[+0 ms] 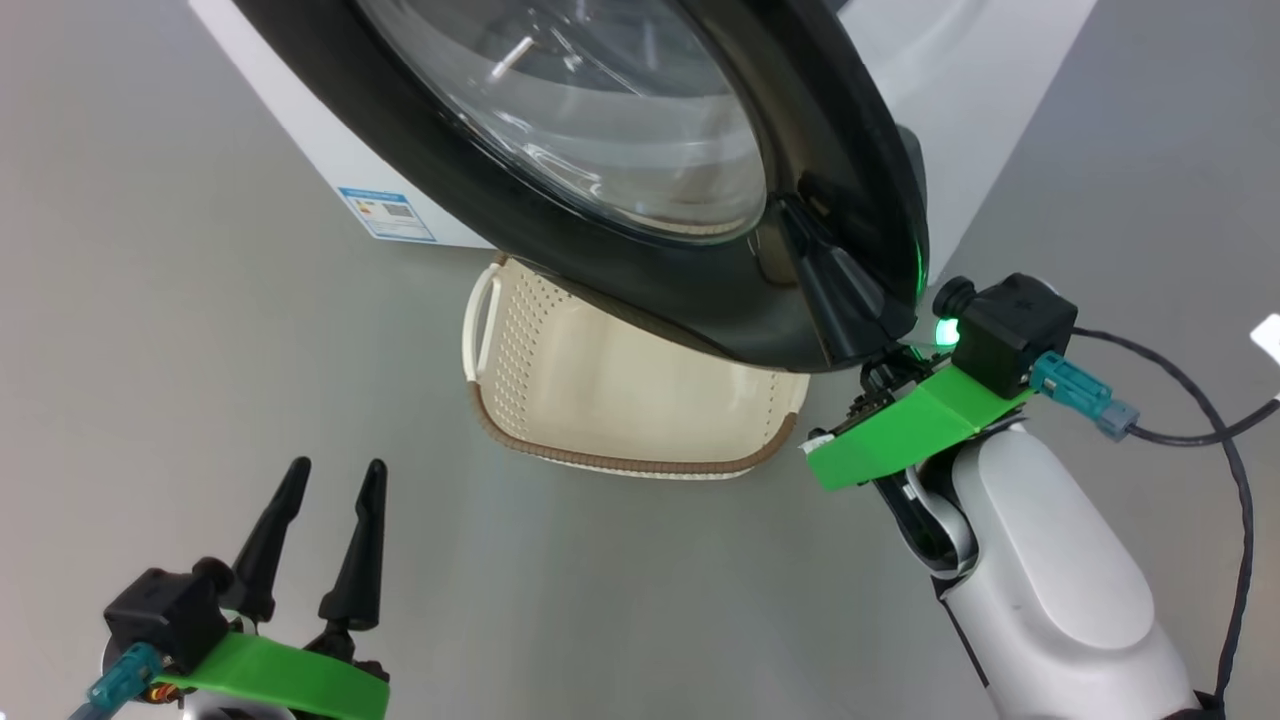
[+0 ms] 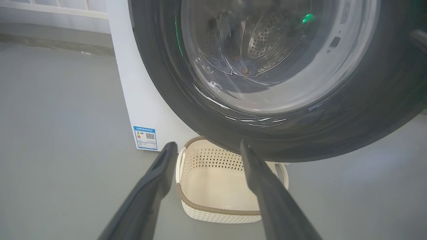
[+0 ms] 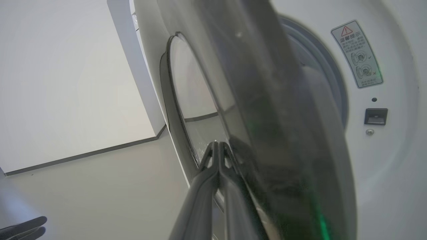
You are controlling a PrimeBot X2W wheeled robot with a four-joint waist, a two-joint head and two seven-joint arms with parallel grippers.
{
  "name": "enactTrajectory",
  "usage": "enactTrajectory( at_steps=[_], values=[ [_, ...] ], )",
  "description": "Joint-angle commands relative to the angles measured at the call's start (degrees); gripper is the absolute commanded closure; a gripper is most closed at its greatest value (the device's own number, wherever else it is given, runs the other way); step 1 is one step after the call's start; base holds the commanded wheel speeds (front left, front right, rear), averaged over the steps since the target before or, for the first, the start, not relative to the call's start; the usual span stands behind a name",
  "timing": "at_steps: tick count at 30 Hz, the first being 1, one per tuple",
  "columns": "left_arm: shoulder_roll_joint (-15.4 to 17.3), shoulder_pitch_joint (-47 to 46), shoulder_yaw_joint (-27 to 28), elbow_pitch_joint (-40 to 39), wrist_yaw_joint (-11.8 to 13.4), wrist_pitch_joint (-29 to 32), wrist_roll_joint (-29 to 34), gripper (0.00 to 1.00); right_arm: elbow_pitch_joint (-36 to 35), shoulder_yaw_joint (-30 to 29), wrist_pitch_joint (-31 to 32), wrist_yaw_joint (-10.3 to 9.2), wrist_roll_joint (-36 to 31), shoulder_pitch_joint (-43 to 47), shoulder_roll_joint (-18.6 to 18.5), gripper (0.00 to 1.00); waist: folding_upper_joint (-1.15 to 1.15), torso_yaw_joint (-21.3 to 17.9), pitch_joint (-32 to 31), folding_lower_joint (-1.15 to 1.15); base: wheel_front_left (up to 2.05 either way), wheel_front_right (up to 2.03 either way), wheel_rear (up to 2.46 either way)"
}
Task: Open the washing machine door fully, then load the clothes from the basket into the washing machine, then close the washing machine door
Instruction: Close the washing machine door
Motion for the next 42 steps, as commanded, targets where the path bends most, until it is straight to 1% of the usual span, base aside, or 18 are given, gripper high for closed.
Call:
enactTrajectory(
  at_steps=[1, 11, 22, 31, 42],
  values=[
    [1.92, -1.87, 2.31, -1.33, -0.14, -0.52, -0.36, 0.00, -1.44, 0.00, -0.26, 0.06, -0.40, -1.22, 0.92, 1.00, 0.00, -0.72, 0.56, 0.00, 0.00, 0.00, 0.00],
    [2.54, -2.11, 1.98, -1.78, -0.14, -0.52, -0.43, 0.00, -0.85, -2.13, -0.26, 0.06, -1.44, -3.85, 0.41, 1.00, 0.00, -2.36, 2.88, 0.00, 0.00, 0.00, 0.00],
    [2.49, -4.70, 0.70, -2.88, -0.14, -0.52, -0.99, 0.00, 0.37, -3.98, -0.26, 0.06, -2.72, -9.20, -0.98, 1.00, 0.00, -1.03, 8.13, 0.00, 0.00, 0.00, 0.00],
    [2.12, -5.37, 0.53, -3.53, -0.14, -0.52, -1.18, 0.00, 1.38, -5.31, -0.26, 0.06, -3.33, -13.19, -1.18, 1.00, 0.00, 0.02, 9.96, 0.00, 0.00, 0.00, 0.00],
    [1.60, -5.83, 0.67, -4.71, -0.14, -0.52, -1.45, 0.00, 2.57, -6.15, -0.26, 0.06, -4.13, -19.80, -2.57, 1.00, 0.00, 0.66, 12.84, 0.00, 0.00, 0.00, 0.00]
  ],
)
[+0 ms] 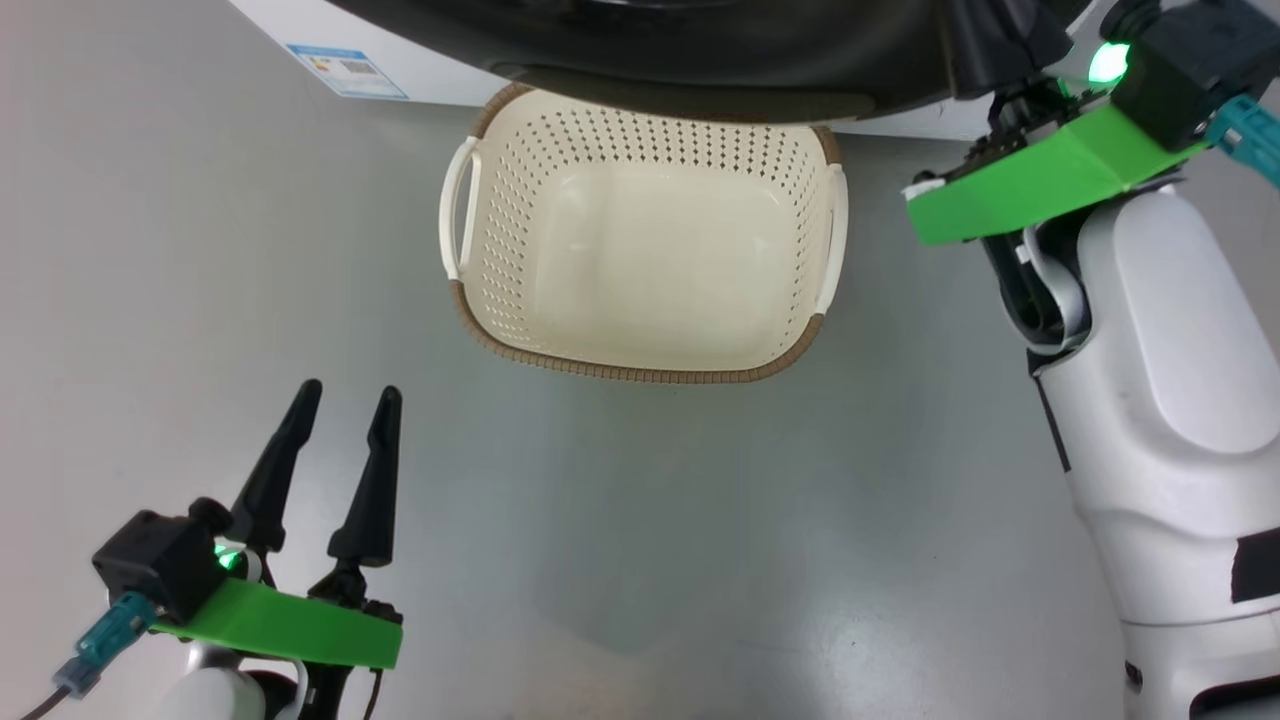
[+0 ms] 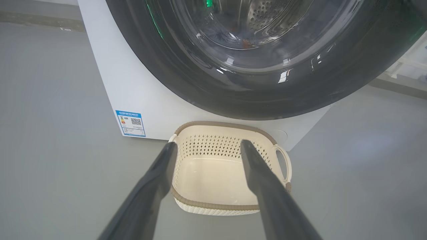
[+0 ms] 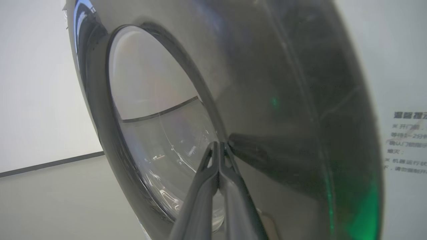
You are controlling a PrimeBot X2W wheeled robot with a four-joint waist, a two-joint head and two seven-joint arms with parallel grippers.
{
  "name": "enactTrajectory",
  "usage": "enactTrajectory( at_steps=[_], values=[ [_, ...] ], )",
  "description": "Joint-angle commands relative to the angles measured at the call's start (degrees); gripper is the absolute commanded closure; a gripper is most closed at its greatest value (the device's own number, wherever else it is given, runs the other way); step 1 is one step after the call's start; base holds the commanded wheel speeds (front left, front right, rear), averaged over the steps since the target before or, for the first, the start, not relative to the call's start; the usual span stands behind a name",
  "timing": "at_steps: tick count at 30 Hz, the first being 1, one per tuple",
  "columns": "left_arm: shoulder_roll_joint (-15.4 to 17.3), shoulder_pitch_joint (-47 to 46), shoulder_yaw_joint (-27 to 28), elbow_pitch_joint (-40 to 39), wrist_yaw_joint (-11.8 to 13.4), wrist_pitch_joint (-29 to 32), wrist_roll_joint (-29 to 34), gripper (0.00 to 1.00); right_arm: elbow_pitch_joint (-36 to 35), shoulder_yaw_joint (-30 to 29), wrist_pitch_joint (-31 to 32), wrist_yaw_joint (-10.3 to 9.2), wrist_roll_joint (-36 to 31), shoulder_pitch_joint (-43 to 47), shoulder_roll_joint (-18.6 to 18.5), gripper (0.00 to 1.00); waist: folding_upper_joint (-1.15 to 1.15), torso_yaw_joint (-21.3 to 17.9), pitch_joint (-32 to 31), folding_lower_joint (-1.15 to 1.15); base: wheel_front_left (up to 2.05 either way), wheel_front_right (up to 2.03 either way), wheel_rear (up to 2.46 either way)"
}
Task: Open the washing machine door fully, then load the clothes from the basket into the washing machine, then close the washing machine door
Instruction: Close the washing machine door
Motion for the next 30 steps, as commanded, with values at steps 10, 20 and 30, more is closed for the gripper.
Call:
enactTrajectory(
  at_steps=[10, 20, 30],
  values=[
    [1.20, -1.62, 1.44, -2.63, -0.14, -0.37, -0.80, 0.00, -0.47, -1.10, -0.25, 0.02, -1.56, -5.41, -1.07, 1.00, 0.00, 1.50, 2.71, 0.00, 0.00, 0.00, 0.00],
    [-0.40, -2.60, 0.01, -4.23, -0.14, -0.37, -0.93, 0.00, 1.30, -3.45, -0.25, 0.02, -3.02, -10.27, -3.00, 1.00, 0.00, 3.94, 4.64, 0.00, 0.00, 0.00, 0.00],
    [-0.43, -2.75, 0.37, -4.31, -0.14, -0.37, -0.84, 0.00, 1.83, -5.16, -0.25, 0.02, -3.97, -10.90, -3.61, 1.00, 0.00, 3.61, 4.04, 0.00, 0.00, 0.00, 0.00]
  ],
)
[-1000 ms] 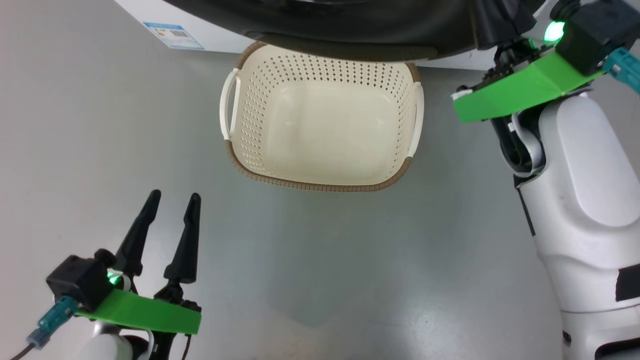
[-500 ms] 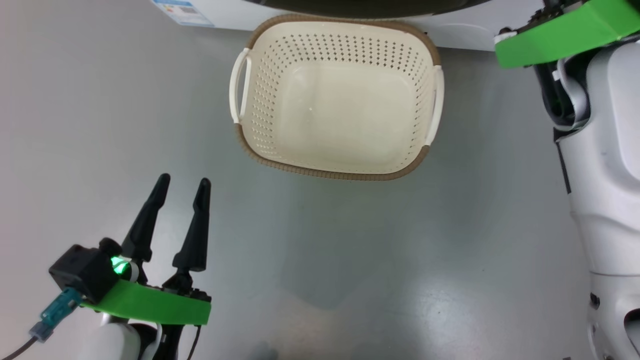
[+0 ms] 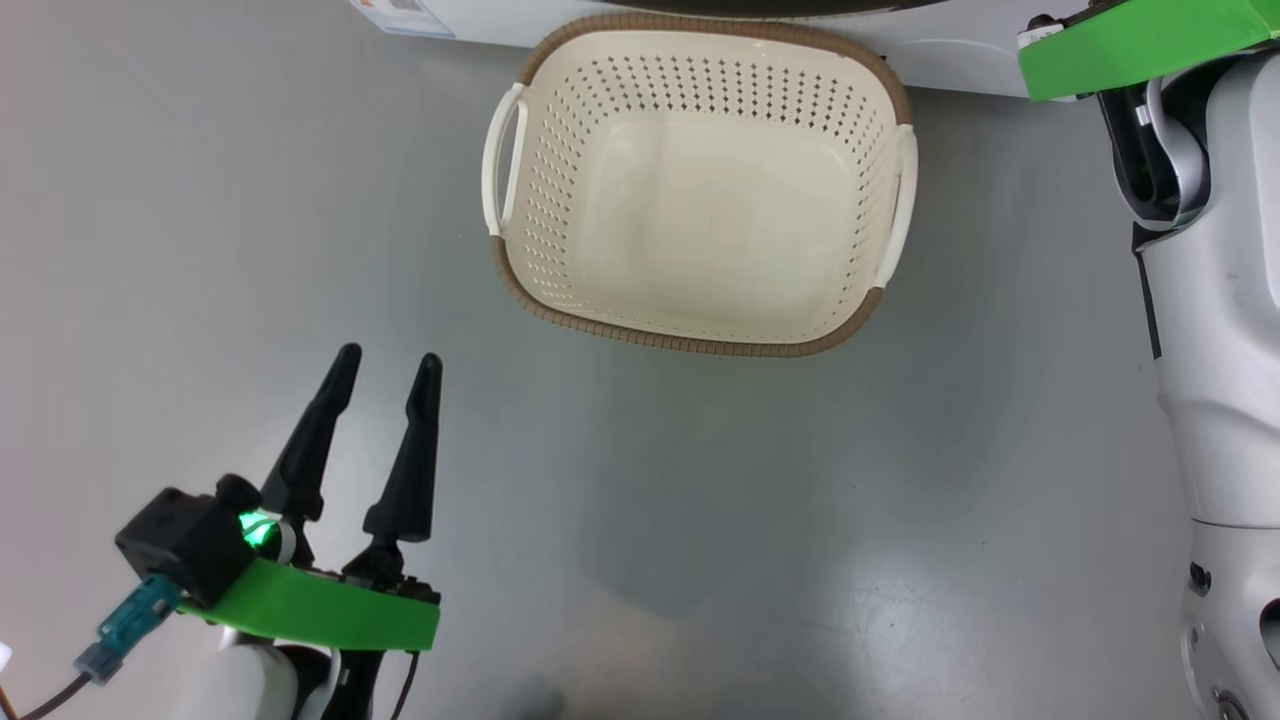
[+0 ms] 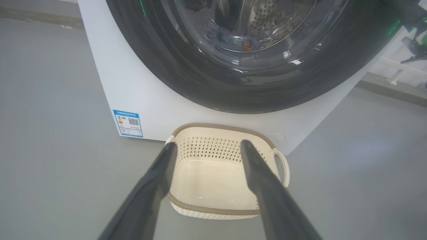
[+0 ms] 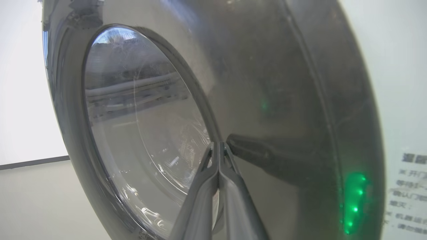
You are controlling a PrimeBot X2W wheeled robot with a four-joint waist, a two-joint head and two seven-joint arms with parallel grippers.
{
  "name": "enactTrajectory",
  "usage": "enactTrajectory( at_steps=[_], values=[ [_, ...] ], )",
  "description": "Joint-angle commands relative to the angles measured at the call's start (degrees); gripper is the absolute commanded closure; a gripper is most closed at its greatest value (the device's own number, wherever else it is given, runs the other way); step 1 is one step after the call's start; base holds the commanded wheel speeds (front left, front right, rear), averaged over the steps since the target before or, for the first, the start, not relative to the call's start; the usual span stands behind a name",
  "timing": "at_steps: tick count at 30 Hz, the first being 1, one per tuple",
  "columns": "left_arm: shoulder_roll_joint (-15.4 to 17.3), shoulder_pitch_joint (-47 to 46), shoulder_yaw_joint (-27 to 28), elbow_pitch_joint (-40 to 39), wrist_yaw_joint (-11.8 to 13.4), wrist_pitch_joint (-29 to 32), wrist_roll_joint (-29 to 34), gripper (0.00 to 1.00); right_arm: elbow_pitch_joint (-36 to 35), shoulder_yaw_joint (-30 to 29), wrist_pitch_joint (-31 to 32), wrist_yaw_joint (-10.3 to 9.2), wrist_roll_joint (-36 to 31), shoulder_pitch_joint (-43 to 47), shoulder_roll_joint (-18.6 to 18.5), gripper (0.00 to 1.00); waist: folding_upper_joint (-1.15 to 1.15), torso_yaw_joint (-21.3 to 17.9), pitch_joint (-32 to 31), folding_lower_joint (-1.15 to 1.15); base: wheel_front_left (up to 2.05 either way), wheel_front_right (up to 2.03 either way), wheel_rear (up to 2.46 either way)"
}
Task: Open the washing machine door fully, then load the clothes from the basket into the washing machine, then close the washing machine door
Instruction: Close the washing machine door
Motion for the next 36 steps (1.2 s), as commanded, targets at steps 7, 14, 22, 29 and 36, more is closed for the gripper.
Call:
enactTrajectory(
  at_steps=[7, 14, 22, 29, 36],
  values=[
    [1.82, -0.48, 3.61, -0.40, -0.14, -0.36, 0.50, 0.00, -4.25, -1.74, -0.20, -0.50, 1.09, 3.22, 0.83, 1.00, 0.00, -1.93, -3.01, 0.00, 0.00, 0.00, 0.00],
    [1.40, 0.88, 5.07, 1.50, -0.14, -0.36, 1.15, 0.00, -8.77, -1.47, -0.20, -0.50, 2.05, 12.20, 0.66, 0.60, 0.00, -4.61, -8.81, 0.00, 0.00, 0.00, 0.00],
    [0.83, 4.30, 6.45, 5.17, -0.14, -0.36, 2.45, 0.00, -12.18, -0.20, -0.20, -0.50, 2.38, 23.00, -0.16, 0.00, 0.00, -8.04, -17.74, 0.00, 0.00, 0.00, 0.00],
    [-0.27, 9.20, 8.93, 7.74, -0.14, -0.36, 4.45, 0.00, -14.65, 0.40, -0.20, -0.50, 2.71, 33.06, -0.49, 0.00, 0.00, -11.03, -25.46, 0.00, 0.00, 0.00, 0.00],
    [-0.93, 13.78, 11.26, 8.46, -0.14, -0.36, 5.96, 0.00, -16.66, -1.40, -0.20, -0.50, 2.70, 42.07, -0.95, 0.00, 0.00, -13.65, -31.80, 0.00, 0.00, 0.00, 0.00]
  ],
)
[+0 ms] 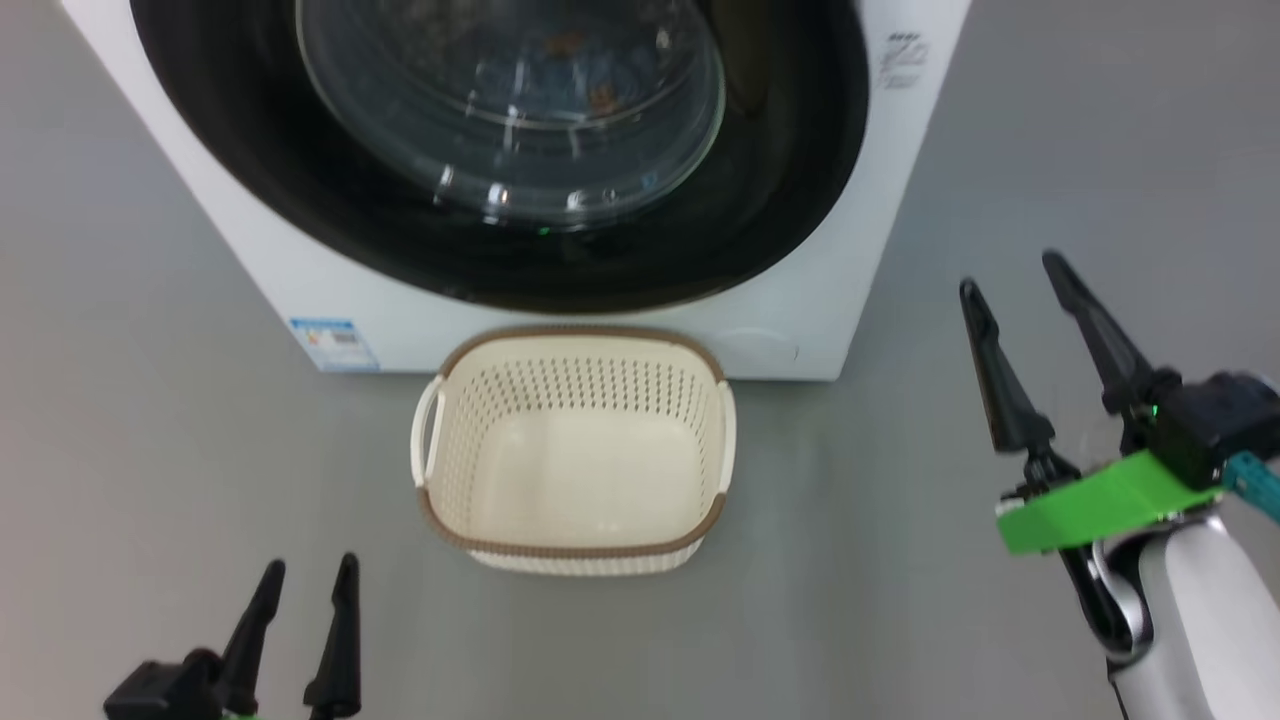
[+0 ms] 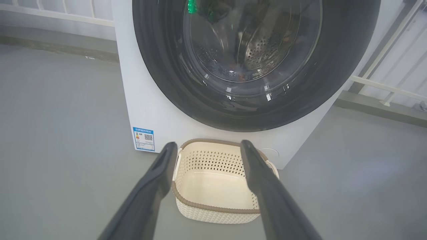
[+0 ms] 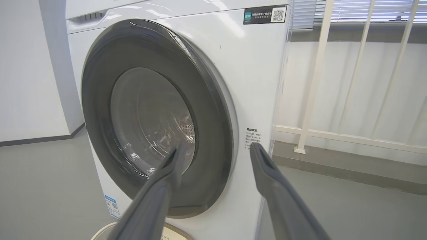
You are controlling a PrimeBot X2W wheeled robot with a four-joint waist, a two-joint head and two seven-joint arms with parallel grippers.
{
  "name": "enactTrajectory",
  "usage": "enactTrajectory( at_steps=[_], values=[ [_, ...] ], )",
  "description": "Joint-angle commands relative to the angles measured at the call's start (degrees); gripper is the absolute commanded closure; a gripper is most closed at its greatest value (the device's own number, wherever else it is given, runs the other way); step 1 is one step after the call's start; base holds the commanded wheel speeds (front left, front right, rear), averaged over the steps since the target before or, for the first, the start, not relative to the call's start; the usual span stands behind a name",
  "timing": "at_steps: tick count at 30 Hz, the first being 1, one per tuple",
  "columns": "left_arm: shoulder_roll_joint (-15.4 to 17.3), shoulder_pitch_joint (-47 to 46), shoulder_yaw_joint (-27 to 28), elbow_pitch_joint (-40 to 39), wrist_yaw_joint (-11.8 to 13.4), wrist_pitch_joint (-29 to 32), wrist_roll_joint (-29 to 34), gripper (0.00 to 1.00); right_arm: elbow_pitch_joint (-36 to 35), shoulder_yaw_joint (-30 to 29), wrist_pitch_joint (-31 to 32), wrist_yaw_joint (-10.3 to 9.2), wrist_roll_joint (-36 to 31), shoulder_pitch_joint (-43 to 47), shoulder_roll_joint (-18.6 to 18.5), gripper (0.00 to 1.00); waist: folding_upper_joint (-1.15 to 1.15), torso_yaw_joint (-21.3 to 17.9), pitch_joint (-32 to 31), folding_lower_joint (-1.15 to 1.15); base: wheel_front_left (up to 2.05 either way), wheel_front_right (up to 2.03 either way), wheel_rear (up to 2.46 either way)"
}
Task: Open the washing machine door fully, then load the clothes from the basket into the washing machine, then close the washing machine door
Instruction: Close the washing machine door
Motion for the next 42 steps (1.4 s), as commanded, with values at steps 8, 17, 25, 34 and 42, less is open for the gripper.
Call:
enactTrajectory(
  at_steps=[8, 17, 25, 34, 42],
  values=[
    [-0.36, 3.26, 4.38, -0.89, -0.13, -0.36, 1.46, 0.00, -2.60, -0.88, -0.20, -0.34, 0.34, 8.39, -0.59, 0.00, 0.00, -6.47, -9.71, 0.00, 0.00, 0.00, 0.00],
    [-1.16, 4.12, 5.11, -1.16, -0.13, -0.36, 1.85, 0.00, -3.79, -4.30, -0.20, -0.34, 0.38, 14.65, 0.92, 0.00, 0.00, -8.34, -11.51, 0.00, 0.00, 0.00, 0.00],
    [-0.61, 4.89, 5.94, -1.44, -0.13, -0.36, 1.86, 0.00, -4.60, -7.82, -0.20, -0.34, -0.31, 19.44, 3.86, 0.00, 0.00, -9.36, -11.34, 0.00, 0.00, 0.00, 0.00],
    [-0.31, 4.39, 7.67, -1.55, -0.13, -0.36, 1.98, 0.00, -4.78, -10.50, -0.20, -0.34, -0.80, 22.52, 5.37, 0.00, 0.00, -9.08, -11.21, 0.00, 0.00, 0.00, 0.00],
    [-0.37, 4.32, 7.43, -1.69, -0.13, -0.36, 2.27, 0.00, -4.11, -12.53, -0.20, -0.34, -1.27, 24.25, 6.32, 0.00, 0.00, -8.24, -11.58, 0.00, 0.00, 0.00, 0.00]
  ],
)
